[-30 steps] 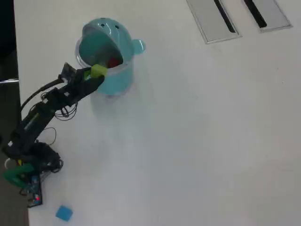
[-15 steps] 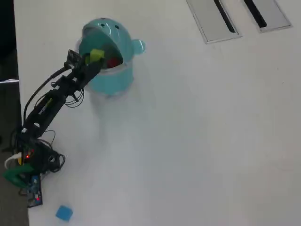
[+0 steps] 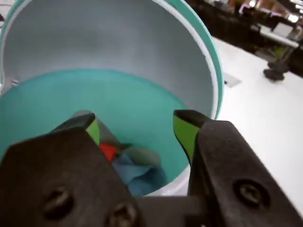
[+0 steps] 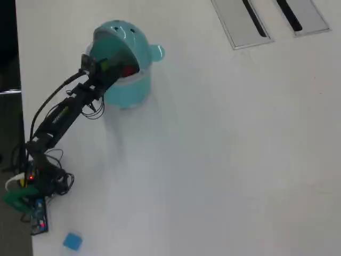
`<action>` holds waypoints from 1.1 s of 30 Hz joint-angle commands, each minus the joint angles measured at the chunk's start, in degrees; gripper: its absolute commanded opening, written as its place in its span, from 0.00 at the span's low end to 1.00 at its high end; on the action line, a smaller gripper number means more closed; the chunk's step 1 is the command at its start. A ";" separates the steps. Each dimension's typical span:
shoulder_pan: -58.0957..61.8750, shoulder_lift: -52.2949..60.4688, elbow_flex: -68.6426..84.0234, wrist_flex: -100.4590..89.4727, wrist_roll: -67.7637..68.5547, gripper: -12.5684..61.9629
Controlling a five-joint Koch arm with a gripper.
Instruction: Grasp RGB lego blocks and put them in the bin one by one.
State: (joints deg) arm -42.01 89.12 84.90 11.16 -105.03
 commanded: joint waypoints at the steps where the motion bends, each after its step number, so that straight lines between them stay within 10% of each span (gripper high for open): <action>1: 0.26 3.16 -3.60 -4.92 -2.02 0.57; 33: 47.37 33.66 28.74 8.35 -9.84 0.57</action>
State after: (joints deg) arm 3.43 120.85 115.58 20.21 -114.96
